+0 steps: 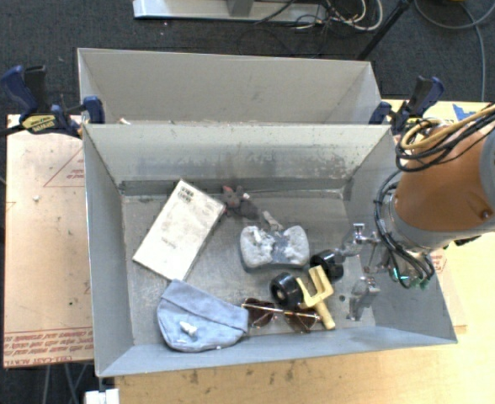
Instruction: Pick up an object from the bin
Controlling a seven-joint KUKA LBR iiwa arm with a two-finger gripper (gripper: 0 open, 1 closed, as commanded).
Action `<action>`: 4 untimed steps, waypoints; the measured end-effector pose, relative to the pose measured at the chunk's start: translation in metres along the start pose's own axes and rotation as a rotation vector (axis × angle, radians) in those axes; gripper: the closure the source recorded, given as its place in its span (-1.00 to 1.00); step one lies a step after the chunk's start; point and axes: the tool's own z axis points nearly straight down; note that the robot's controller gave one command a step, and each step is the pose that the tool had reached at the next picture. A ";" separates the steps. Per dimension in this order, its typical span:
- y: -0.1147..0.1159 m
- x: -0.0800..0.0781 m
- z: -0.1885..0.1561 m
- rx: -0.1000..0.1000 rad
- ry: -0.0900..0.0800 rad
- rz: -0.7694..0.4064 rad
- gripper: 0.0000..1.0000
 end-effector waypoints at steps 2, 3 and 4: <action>0.019 -0.010 0.031 0.012 -0.067 0.023 -1.00; 0.024 0.004 0.045 0.000 -0.006 0.013 -1.00; 0.075 -0.019 0.070 -0.001 -0.012 0.111 1.00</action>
Offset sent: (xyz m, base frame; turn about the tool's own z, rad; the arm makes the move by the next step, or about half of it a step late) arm -0.0082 0.0390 -0.0744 0.0211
